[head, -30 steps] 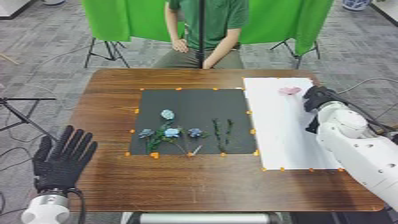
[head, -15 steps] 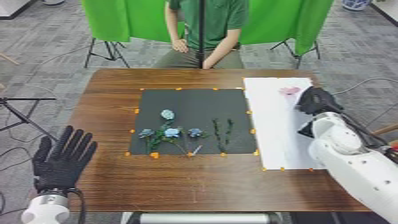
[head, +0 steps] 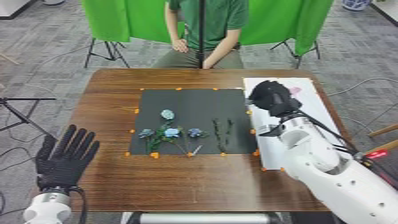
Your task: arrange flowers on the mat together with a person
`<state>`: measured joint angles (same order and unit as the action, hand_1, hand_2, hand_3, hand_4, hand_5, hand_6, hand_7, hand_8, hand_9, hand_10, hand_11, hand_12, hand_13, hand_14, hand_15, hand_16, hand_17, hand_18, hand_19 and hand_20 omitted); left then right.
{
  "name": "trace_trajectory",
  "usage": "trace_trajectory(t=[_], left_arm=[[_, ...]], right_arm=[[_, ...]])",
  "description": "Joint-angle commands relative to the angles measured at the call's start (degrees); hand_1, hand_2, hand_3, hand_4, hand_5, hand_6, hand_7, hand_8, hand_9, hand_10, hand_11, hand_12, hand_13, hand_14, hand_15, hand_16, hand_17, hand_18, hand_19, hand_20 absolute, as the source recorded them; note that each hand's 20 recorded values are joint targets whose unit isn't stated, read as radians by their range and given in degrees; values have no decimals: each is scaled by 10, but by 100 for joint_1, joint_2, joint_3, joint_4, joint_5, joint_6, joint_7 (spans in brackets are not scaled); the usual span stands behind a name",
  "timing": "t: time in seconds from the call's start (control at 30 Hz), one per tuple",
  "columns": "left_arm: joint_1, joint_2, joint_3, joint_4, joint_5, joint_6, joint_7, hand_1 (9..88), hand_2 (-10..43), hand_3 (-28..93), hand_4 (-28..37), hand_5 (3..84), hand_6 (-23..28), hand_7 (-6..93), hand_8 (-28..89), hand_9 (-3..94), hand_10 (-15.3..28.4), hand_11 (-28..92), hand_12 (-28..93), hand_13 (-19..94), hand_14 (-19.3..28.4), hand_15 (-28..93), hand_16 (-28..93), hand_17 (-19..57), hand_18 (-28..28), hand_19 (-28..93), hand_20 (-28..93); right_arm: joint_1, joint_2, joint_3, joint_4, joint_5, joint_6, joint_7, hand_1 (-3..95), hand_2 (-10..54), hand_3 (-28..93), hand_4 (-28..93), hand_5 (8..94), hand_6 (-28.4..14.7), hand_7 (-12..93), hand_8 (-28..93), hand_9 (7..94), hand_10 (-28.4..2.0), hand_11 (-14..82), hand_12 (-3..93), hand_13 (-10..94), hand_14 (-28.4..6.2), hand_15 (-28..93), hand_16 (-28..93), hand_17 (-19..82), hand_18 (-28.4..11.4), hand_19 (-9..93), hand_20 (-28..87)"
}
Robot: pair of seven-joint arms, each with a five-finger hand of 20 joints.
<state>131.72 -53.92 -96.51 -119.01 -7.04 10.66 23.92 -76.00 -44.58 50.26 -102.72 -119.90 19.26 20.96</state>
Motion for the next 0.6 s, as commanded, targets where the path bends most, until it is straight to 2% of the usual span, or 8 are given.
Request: trace_trajectory(t=[0.03,0.17,0.23,0.37,0.6], left_arm=[[25,-36,32,30,-37,86,-67,257,150,678,-283,429,60,74,-94,387,126,147,49,290,133,269,-82,-26,112,258,111],[67,-33,-8,8,-88,151,0,257,150,677,-283,429,59,75,-94,387,127,147,49,290,132,270,-82,-27,113,260,111],[65,-37,3,10,-176,130,23,257,150,677,-283,431,61,75,-95,387,127,148,49,292,132,272,-81,-27,113,260,111],[54,-47,36,14,-153,99,-4,256,149,680,-283,433,62,76,-95,390,127,148,49,294,132,273,-83,-26,113,262,112],[157,-56,-63,-18,-169,112,43,257,150,679,-283,434,63,75,-95,392,128,149,49,295,133,274,-84,-26,113,263,112]], right_arm=[[-24,-462,-415,149,-255,-396,-319,669,-95,614,-281,676,35,281,-40,768,-63,40,319,707,-15,209,420,347,-99,552,350],[52,-519,-594,269,-378,-354,-281,669,-95,615,-281,671,36,278,-42,764,-61,40,318,703,-16,205,421,347,-99,548,354],[51,-550,-617,302,-463,-350,-296,669,-95,615,-281,671,37,277,-42,763,-62,40,318,703,-16,204,421,347,-100,545,355],[0,-535,-598,274,-553,-380,-285,669,-95,617,-282,658,39,263,-48,748,-60,37,309,697,-18,200,421,345,-101,534,357],[-103,-462,-501,148,-549,-356,-241,666,-95,622,-283,636,52,206,-93,664,-55,101,165,677,-20,175,417,329,-111,521,374]])
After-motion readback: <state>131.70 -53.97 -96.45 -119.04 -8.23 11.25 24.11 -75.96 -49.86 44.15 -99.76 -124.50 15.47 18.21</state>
